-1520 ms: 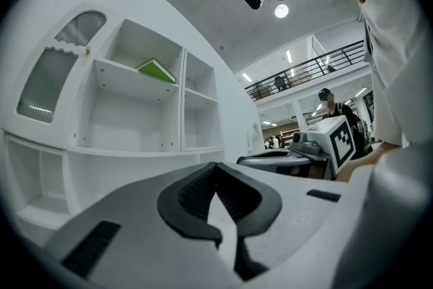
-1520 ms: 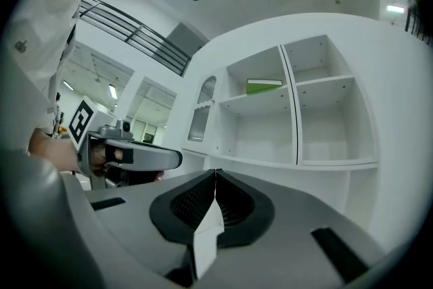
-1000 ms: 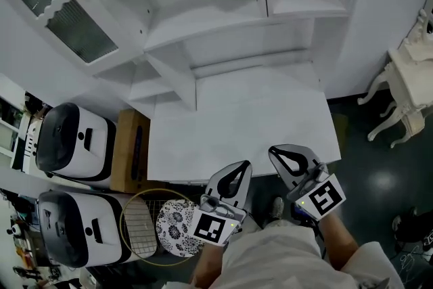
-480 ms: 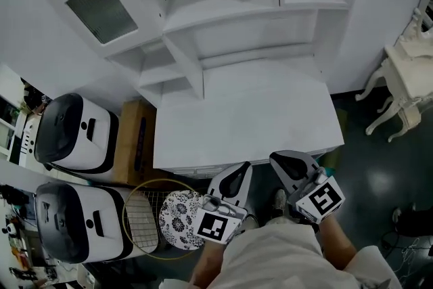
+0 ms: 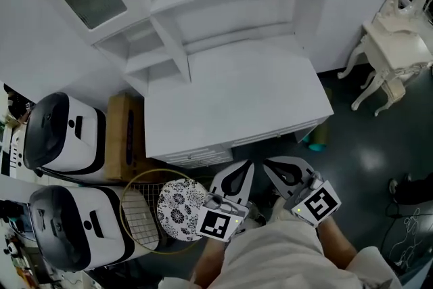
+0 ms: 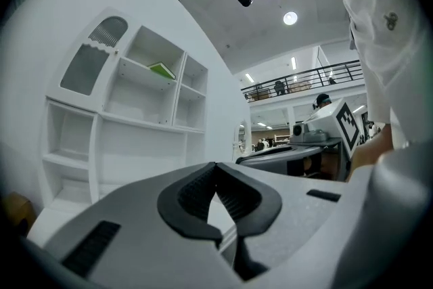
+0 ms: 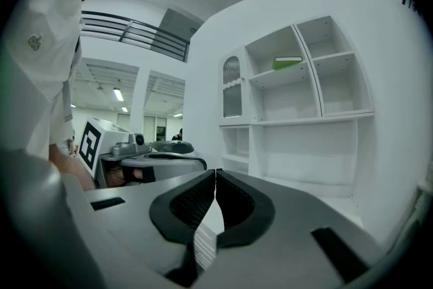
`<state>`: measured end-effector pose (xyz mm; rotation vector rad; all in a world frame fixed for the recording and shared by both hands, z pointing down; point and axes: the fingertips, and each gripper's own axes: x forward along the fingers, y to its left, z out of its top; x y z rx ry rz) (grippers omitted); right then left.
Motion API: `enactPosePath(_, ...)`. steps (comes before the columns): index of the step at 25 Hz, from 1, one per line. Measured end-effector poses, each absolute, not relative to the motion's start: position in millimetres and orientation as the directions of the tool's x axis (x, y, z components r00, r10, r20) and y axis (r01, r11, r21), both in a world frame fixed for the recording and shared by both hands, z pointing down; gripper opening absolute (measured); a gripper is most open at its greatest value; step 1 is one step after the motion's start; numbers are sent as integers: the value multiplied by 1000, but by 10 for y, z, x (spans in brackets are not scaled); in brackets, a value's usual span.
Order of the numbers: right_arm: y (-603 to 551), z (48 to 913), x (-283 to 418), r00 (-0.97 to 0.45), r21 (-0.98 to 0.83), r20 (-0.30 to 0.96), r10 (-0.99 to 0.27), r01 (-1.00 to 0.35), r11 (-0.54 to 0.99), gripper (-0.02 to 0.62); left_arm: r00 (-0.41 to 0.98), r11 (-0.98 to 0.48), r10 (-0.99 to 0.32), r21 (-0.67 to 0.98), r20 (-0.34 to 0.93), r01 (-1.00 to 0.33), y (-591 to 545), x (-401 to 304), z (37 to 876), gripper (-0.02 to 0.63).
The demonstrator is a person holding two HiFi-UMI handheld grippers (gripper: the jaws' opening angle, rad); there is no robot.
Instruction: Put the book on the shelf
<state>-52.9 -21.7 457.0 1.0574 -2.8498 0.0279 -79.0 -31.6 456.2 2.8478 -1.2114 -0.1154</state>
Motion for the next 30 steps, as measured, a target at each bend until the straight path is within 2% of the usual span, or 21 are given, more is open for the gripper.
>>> enactPosePath(6, -68, 4485, -366, -724, 9, 80, -685, -687, 726, 17, 705, -707, -707, 72, -58, -704, -111, -725, 4511, 3)
enactPosePath(30, 164, 4437, 294, -725, 32, 45, -687, -686, 727, 17, 684, -685, -729, 58, -39, -727, 160, -154, 4491, 3)
